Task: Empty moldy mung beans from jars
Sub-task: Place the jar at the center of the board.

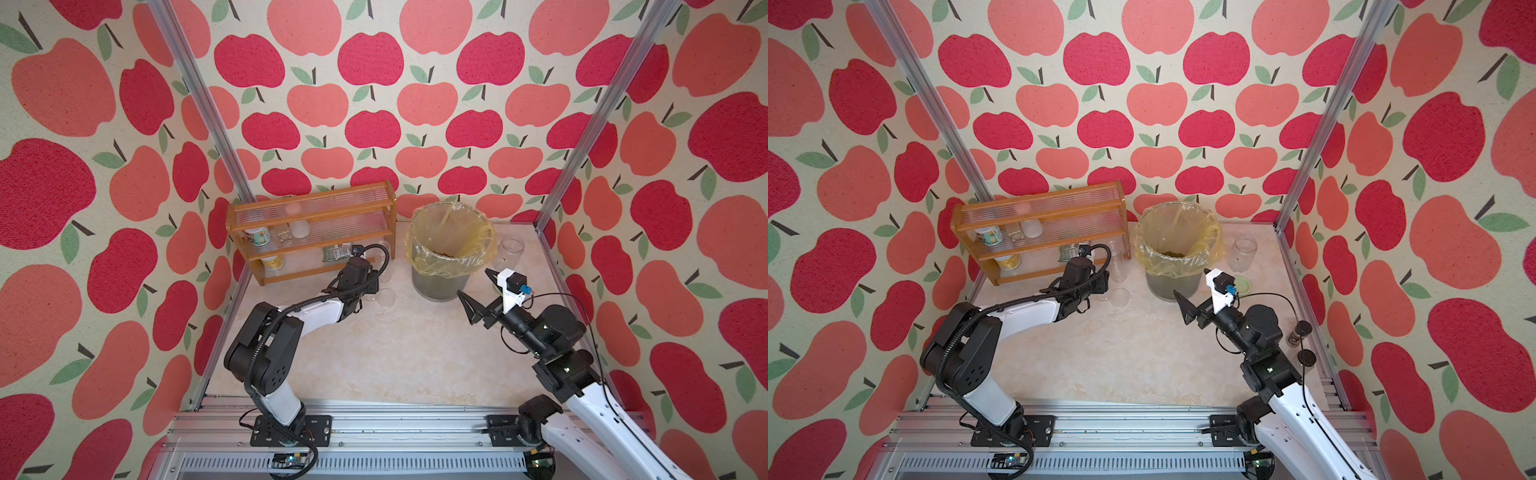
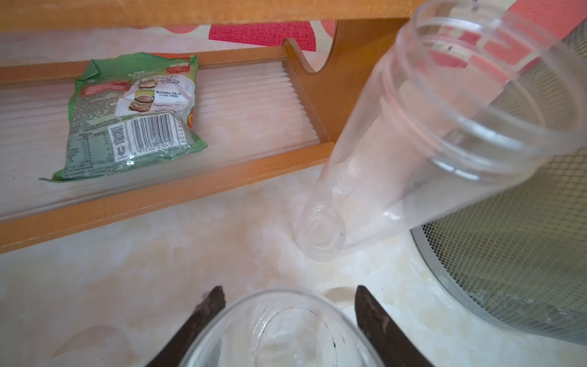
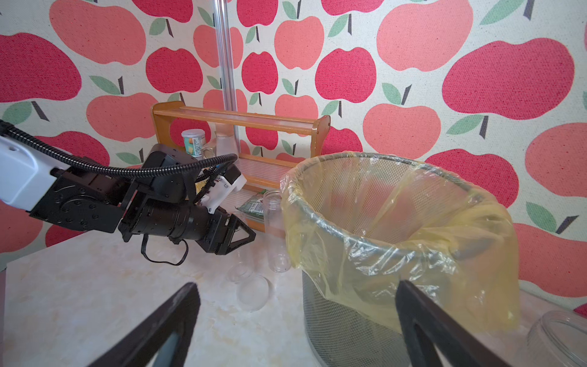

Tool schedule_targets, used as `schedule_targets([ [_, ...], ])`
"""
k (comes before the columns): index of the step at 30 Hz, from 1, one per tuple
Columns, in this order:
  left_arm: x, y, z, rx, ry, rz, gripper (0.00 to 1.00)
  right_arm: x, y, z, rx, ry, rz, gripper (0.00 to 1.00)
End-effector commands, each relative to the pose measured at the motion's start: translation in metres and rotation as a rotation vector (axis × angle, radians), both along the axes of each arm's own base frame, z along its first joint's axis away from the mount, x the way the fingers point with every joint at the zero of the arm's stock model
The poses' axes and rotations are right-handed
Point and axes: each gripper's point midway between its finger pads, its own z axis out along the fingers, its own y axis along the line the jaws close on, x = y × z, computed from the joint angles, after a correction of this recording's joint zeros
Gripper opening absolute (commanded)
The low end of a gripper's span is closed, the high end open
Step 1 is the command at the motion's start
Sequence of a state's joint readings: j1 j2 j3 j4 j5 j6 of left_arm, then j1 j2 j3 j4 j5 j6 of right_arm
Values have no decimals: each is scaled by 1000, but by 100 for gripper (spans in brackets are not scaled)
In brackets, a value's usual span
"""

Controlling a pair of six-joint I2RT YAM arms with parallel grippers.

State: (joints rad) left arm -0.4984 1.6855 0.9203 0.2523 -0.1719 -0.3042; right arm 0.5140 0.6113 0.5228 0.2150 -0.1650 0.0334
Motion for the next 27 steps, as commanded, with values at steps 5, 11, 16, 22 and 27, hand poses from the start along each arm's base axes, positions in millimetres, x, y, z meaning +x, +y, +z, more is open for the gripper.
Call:
schedule_targets([
  [5,8,15,-1,42,-23,111,58,3,-6,-3,1,6,-26,99],
  [11,12,8,-10,55,-1,107,58,4,-9,-5,1,9,-36,99],
  [16,11,-9,-7,36,-27,69,61,5,-11,-5,5,11,-41,99],
  [22,10,-21,-13,30,-13,54,65,2,-11,-5,6,14,-30,99],
  [27,10,-23,-10,50,-16,62,83,3,-13,-8,5,21,-34,99],
])
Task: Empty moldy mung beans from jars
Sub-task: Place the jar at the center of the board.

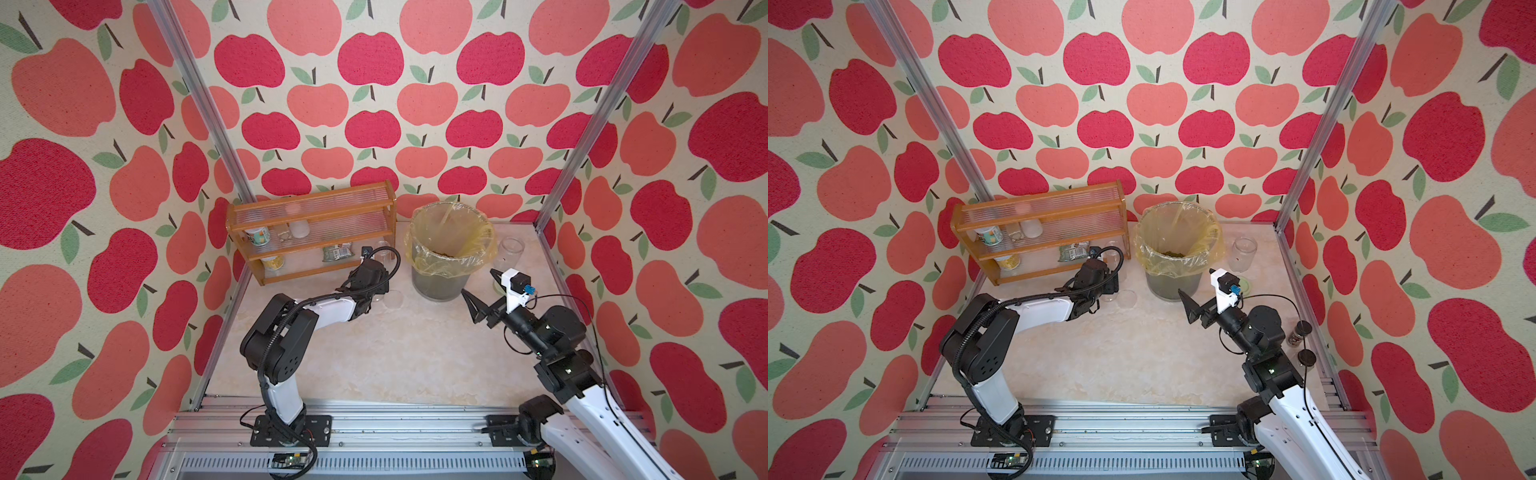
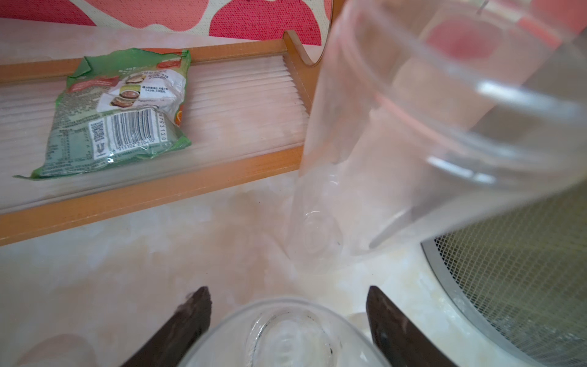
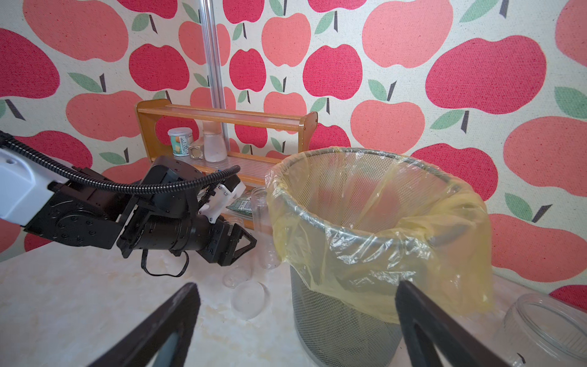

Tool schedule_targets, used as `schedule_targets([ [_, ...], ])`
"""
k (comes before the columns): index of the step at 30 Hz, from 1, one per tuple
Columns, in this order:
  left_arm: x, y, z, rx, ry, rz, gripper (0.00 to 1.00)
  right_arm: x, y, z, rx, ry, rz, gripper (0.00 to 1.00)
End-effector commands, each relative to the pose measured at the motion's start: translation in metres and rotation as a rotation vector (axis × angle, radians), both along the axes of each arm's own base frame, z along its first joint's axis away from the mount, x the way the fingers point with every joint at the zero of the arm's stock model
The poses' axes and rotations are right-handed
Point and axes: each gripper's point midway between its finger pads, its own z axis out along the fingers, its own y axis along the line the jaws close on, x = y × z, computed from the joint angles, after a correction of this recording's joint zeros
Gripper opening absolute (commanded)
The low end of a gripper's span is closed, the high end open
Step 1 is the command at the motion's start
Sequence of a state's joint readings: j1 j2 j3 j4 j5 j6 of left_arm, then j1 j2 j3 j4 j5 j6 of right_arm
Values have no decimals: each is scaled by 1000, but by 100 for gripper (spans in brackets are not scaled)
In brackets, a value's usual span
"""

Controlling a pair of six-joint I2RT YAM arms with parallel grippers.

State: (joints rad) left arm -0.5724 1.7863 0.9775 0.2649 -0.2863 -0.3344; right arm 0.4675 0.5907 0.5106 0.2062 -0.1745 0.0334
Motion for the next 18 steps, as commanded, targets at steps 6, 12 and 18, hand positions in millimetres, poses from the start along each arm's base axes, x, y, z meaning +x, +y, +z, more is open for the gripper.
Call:
schedule_targets([
  [6,5,6,25,39,-15,50,100,0,-5,-5,7,21,-12,99],
  [12,-3,11,56,55,-44,54,100,1,-10,-5,7,20,-42,99],
  [18,-19,33,95,102,-103,83,100,14,-33,-5,-3,53,-187,99],
])
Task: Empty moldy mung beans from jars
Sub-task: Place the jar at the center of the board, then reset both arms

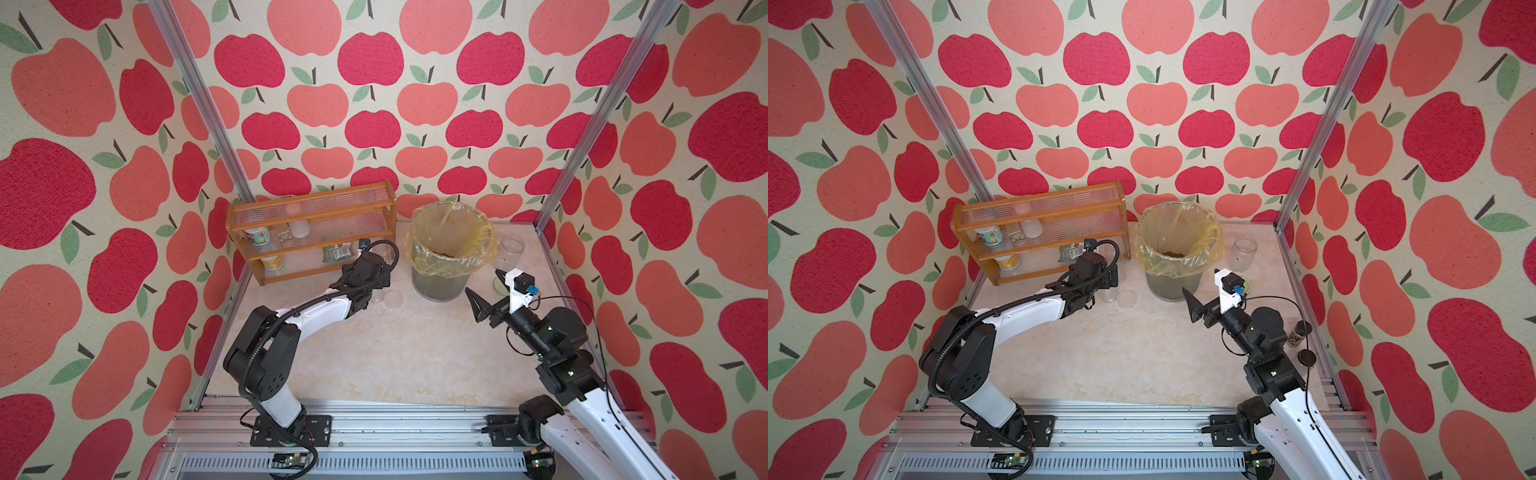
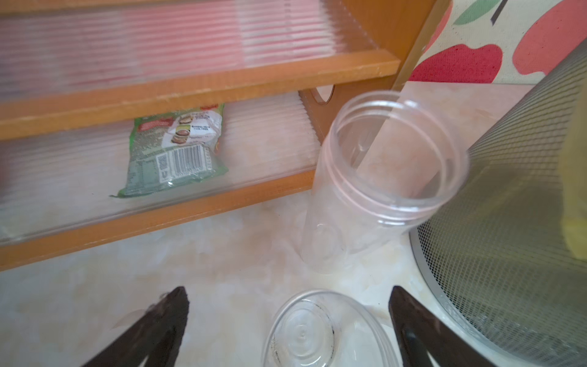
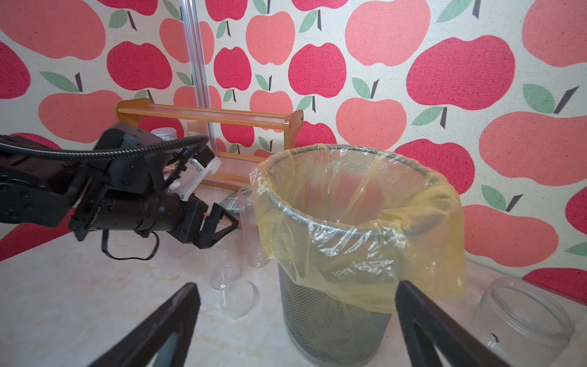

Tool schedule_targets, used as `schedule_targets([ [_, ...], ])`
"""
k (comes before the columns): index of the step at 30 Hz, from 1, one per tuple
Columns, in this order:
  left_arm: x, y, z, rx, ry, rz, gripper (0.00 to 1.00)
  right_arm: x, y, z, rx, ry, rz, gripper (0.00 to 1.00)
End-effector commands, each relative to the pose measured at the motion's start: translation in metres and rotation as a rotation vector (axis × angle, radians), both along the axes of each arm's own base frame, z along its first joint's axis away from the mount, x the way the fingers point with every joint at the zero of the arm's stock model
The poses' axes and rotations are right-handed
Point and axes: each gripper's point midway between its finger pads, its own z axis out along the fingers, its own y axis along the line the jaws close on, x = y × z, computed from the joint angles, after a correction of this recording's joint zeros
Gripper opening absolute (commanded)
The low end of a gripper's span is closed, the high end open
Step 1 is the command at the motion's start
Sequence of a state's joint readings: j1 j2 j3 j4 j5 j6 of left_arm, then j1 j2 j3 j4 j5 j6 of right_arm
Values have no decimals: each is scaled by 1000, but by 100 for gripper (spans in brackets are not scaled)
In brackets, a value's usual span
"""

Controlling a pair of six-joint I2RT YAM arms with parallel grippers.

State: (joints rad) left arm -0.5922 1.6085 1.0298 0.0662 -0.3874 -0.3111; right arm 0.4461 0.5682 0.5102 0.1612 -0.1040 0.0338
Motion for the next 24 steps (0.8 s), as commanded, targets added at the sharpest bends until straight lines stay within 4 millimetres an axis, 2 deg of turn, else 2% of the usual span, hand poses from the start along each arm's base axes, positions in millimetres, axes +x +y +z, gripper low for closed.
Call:
schedule_targets([
  [1,-8,21,36,49,-61,41,100,11,-23,0,0,43,-135,99],
  [5,-23,43,72,41,-162,63,100,30,-65,-15,19,143,-385,99],
  [8,-35,70,86,56,-225,109,100,37,-92,-35,27,199,-531,99],
  [13,-59,130,76,33,-253,242,100,46,-124,-84,22,259,-701,99],
  [16,-75,150,73,13,-313,266,100,46,-145,-103,13,199,-824,99],
  [19,-90,171,70,15,-331,306,100,54,-151,-113,-34,124,-848,99],
  [24,-106,205,60,39,-350,388,100,81,-157,-140,-100,186,-867,99],
])
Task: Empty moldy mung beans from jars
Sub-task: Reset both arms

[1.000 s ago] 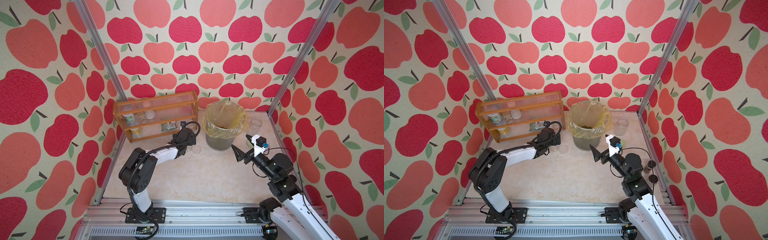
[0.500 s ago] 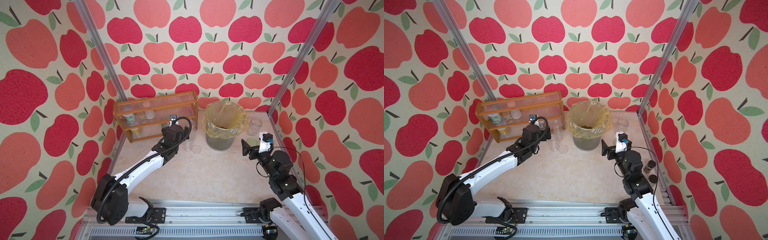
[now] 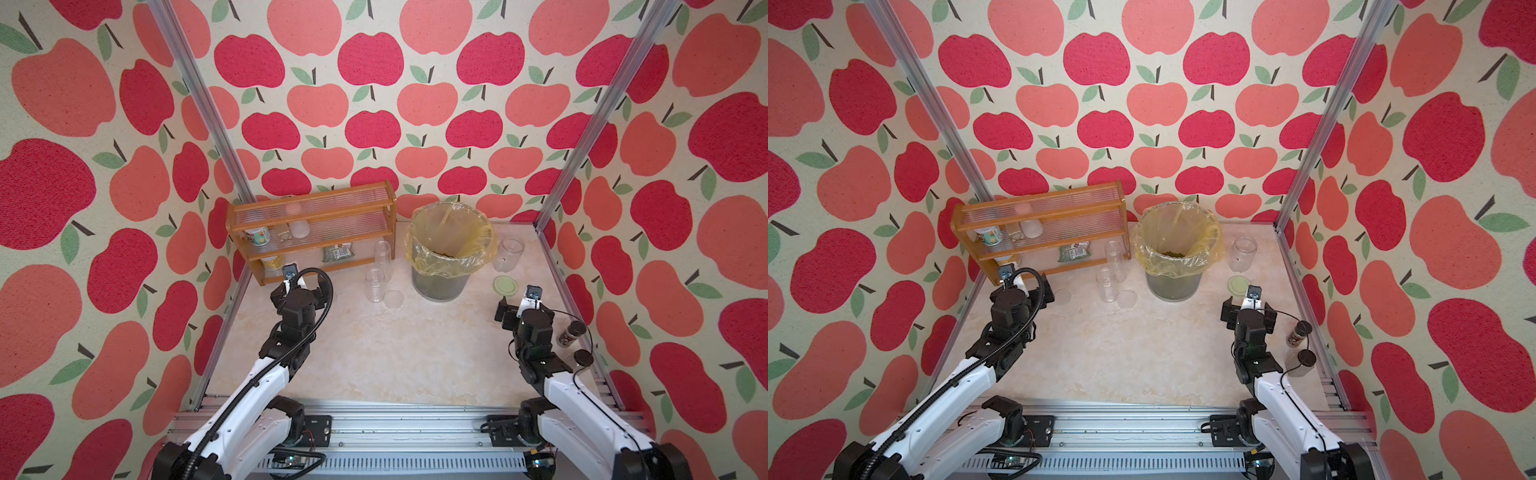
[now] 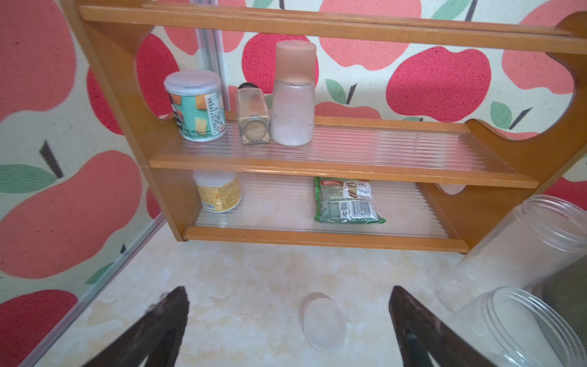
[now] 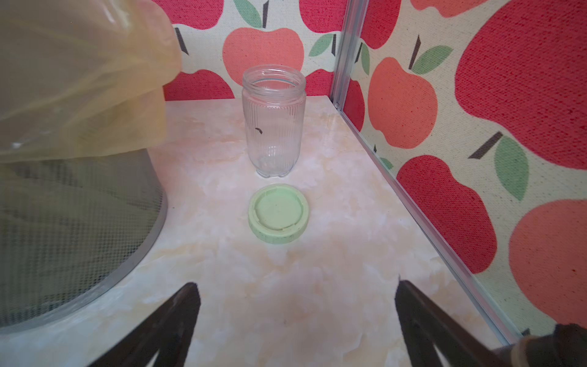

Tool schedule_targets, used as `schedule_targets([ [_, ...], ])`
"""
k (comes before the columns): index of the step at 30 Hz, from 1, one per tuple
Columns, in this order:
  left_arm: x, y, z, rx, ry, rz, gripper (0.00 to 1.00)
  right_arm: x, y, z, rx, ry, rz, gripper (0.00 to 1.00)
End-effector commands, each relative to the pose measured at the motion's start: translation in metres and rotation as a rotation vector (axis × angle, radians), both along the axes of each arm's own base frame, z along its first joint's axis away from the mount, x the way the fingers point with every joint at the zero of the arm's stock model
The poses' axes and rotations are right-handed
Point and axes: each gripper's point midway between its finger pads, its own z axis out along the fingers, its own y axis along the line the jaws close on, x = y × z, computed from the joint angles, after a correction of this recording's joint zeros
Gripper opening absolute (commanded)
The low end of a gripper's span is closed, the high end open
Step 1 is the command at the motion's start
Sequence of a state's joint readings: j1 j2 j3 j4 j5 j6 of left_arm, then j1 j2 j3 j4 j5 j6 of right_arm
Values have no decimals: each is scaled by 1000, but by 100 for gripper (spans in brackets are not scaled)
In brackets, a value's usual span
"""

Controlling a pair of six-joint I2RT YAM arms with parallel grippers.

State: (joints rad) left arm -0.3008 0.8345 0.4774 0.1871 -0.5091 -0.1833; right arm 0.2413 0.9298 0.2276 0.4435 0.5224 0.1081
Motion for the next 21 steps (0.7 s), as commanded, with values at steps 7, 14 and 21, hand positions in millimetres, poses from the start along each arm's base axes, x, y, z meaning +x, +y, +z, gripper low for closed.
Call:
schedule_targets([
  [7,-1,53,-46,-8,57,108,100,61,-14,-11,-61,-20,9,99],
  [14,12,74,-74,10,110,149,100,84,-2,-42,-8,78,130,99],
  [21,14,94,-95,-61,123,172,100,83,4,-44,-48,39,139,99],
])
